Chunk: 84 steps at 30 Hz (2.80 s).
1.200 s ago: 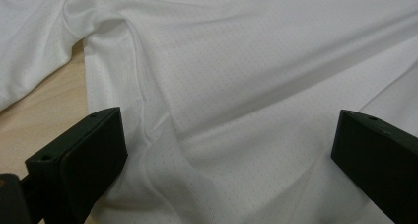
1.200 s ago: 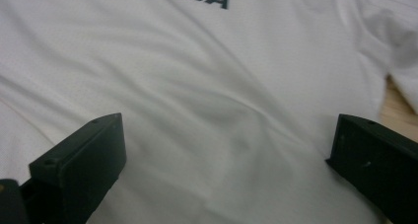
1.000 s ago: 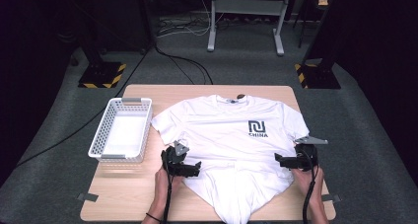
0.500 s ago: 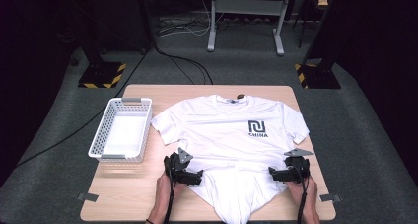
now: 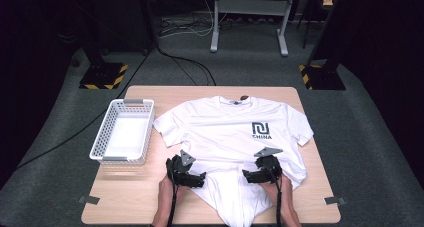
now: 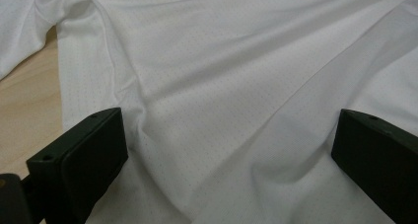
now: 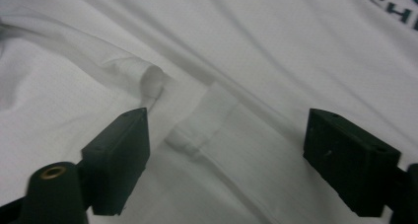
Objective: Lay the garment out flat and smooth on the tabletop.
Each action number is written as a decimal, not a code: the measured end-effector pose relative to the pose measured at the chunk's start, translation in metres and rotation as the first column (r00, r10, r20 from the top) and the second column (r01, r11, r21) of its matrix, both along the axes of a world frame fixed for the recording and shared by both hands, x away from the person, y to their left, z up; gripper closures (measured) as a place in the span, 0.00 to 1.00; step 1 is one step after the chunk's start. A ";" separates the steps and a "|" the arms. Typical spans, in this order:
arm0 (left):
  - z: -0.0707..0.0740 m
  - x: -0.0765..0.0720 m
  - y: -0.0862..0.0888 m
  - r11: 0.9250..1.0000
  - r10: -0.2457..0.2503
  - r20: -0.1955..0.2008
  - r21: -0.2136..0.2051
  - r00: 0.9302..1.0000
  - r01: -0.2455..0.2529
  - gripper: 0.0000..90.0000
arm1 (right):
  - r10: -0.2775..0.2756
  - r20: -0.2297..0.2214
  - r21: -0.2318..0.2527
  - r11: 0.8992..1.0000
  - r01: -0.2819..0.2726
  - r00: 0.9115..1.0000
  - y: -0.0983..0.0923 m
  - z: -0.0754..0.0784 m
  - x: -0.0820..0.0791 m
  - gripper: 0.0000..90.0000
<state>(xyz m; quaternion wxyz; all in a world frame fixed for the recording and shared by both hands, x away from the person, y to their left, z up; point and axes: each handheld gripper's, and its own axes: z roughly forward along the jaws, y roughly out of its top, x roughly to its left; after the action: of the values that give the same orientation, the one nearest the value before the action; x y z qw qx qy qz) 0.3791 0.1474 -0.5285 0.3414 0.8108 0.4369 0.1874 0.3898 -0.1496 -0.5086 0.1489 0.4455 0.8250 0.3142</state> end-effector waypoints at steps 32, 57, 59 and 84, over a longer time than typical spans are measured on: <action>0.000 0.000 0.000 1.000 0.011 0.000 0.000 1.000 -0.011 0.00 | -0.015 0.044 0.043 0.999 0.013 0.999 -0.015 0.006 -0.019 0.93; 0.000 0.001 0.001 1.000 0.022 0.000 -0.002 1.000 -0.022 0.00 | -0.030 0.101 0.020 0.999 0.028 0.994 -0.036 0.025 -0.058 0.94; 0.000 0.001 0.001 1.000 0.022 0.000 -0.001 1.000 -0.022 0.00 | -0.032 0.106 0.012 0.999 0.031 0.994 -0.038 0.026 -0.061 0.94; 0.000 0.001 0.001 1.000 0.029 0.001 -0.002 1.000 -0.029 0.00 | -0.128 0.078 -0.002 0.992 0.129 0.989 -0.090 0.025 -0.097 0.94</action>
<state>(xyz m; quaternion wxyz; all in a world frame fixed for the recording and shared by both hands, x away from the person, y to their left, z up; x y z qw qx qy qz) 0.3797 0.1482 -0.5285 0.3396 0.8040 0.4486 0.1924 0.2930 -0.2396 -0.4840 0.2024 0.4846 0.7892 0.3184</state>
